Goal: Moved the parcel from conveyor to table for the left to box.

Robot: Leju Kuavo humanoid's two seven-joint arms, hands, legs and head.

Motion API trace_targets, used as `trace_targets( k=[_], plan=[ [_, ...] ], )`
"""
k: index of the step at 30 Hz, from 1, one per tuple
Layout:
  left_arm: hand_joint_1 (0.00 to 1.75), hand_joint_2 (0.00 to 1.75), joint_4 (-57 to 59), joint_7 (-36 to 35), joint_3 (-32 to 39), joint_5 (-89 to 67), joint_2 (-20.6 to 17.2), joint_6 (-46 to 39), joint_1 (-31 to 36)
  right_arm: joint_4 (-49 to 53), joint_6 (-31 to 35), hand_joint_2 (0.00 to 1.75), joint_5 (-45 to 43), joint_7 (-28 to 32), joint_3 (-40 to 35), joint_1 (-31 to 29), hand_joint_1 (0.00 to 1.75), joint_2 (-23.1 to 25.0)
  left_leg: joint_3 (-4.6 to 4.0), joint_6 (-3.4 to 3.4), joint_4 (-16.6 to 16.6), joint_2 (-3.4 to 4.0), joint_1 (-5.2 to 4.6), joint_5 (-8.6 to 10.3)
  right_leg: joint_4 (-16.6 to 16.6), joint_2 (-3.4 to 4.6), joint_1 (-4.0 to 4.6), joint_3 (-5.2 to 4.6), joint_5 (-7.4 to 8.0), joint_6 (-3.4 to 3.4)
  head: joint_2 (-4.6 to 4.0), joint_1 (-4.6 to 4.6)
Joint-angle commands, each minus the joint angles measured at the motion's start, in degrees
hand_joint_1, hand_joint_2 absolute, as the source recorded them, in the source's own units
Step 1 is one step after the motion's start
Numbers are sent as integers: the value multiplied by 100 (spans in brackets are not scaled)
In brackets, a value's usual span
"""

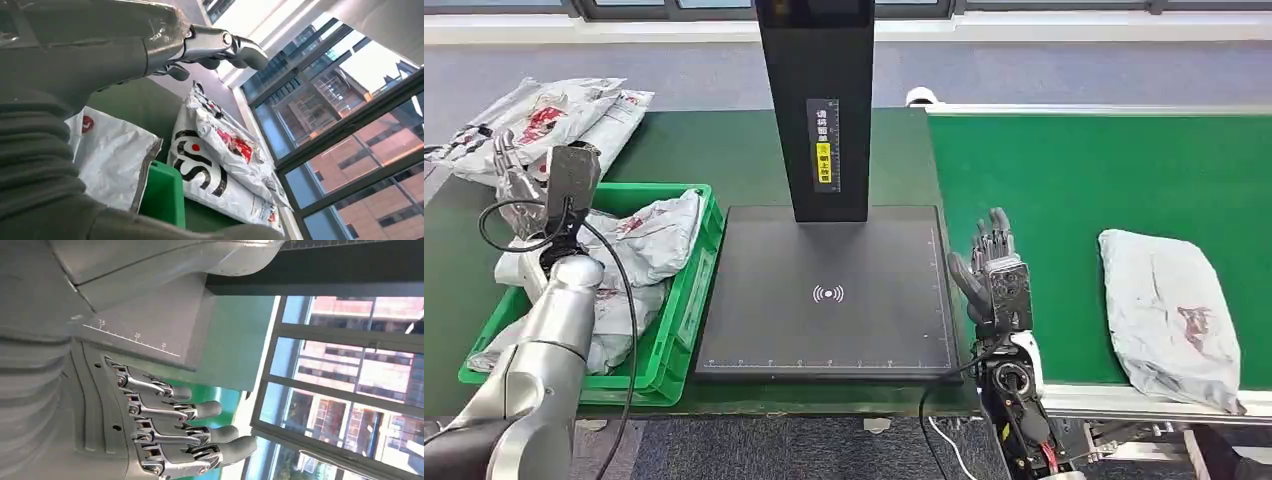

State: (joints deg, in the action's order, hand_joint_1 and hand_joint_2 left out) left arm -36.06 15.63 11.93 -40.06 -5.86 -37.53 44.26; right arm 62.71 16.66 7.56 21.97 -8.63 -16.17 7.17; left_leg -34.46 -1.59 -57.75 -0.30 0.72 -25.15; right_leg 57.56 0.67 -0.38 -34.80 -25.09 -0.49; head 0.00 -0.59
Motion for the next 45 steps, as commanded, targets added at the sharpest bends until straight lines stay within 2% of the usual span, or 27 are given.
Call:
trace_targets(
  k=[1, 4, 9, 27, 30, 32, 34, 36, 37, 38, 40, 41, 45],
  plan=[
    [0, 175, -919, 1339, -340, 1628, 636, 2378, -555, -397, 217, 175, 310, -7, 333, -307, 0, -255, 12, 10, 11, -20, -4, 3, -12, -28, -2, 21, -4, 6, 0, 0],
    [0, 175, -1368, 1468, -899, 2174, 934, 3085, -967, -923, 437, 175, 707, -62, 342, -618, 0, -333, 20, 16, 20, -27, -11, 7, -23, -36, -9, 32, -2, 11, 0, 0],
    [0, 175, -970, 1673, -1706, 2540, 1392, 3126, -1108, -2117, 1338, 175, 1446, 10, 469, -1134, 0, -368, 16, 15, 12, -28, -23, 4, -17, -34, -10, 29, 0, 15, 0, 0],
    [0, 175, -823, 1761, -1859, 2703, 1319, 3045, -1021, -2283, 1331, 175, 1478, 141, 570, -1203, 0, -339, 8, 18, 4, -7, -13, -2, -9, -17, -10, 15, 3, 19, -2, 0],
    [0, 175, -564, 1765, -1951, 3094, 1500, 3416, -1011, -2740, 2133, 175, 2117, -217, 555, -1335, 0, -493, 11, 20, 7, -7, -17, -1, -12, -17, -9, 18, 3, 20, 0, 0],
    [0, 175, -287, 1903, -2091, 3165, 1613, 3300, -914, -3103, 2292, 175, 2230, -168, 647, -1443, 0, -613, 10, 19, 6, -16, -20, 0, -10, -26, -10, 20, 2, 21, 0, 0],
    [0, 175, 17, 1967, -2143, 3403, 1710, 3214, -763, -3027, 2334, 175, 3598, -481, 1566, -1413, 0, -576, 19, 23, 15, -30, -22, 5, -24, -44, -10, 36, 2, 23, 0, 0],
    [0, 175, 181, 1951, -2216, 3463, 1745, 3184, -712, -3046, 2334, 175, 4636, -725, 2188, -1474, 0, -550, 4, 22, 3, -43, -26, 5, -10, -51, -14, 23, -1, 22, 0, 0],
    [0, 175, 231, 1957, -2237, 3504, 1752, 3209, -726, -2893, 2334, 175, 5438, -996, 2534, -1441, 0, -538, 3, 26, 3, -59, -27, 8, -13, -67, -14, 29, -3, 25, 0, 0],
    [0, 175, 274, 1964, -2276, 3516, 1743, 3228, -742, -2944, 2334, 175, 5922, -1081, 2883, -1472, 0, -513, 0, 26, -1, -38, -27, 6, -10, -45, -15, 18, 0, 23, 0, 0],
    [0, 175, 329, 1987, -2303, 3531, 1733, 3249, -796, -2806, 2334, 175, 6633, -1494, 3122, -1377, 0, -587, 5, 30, 2, -39, -29, 4, -14, -50, -16, 28, 1, 27, -2, 0],
    [0, 175, 407, 1962, -2362, 3481, 1678, 3217, -902, -3582, 2334, 175, 7779, -3148, 2840, -1354, 0, -993, 6, 28, 3, -30, -33, 3, -11, -42, -21, 23, 4, 27, -2, 0],
    [0, 175, 571, 2171, -2340, 3544, 1575, 3222, -1032, -3934, 2334, 175, 8074, -3450, 2827, -1213, 0, -1281, 31, 31, 23, -57, -32, 5, -37, -70, -18, 59, 0, 29, 0, 0]
  ],
)
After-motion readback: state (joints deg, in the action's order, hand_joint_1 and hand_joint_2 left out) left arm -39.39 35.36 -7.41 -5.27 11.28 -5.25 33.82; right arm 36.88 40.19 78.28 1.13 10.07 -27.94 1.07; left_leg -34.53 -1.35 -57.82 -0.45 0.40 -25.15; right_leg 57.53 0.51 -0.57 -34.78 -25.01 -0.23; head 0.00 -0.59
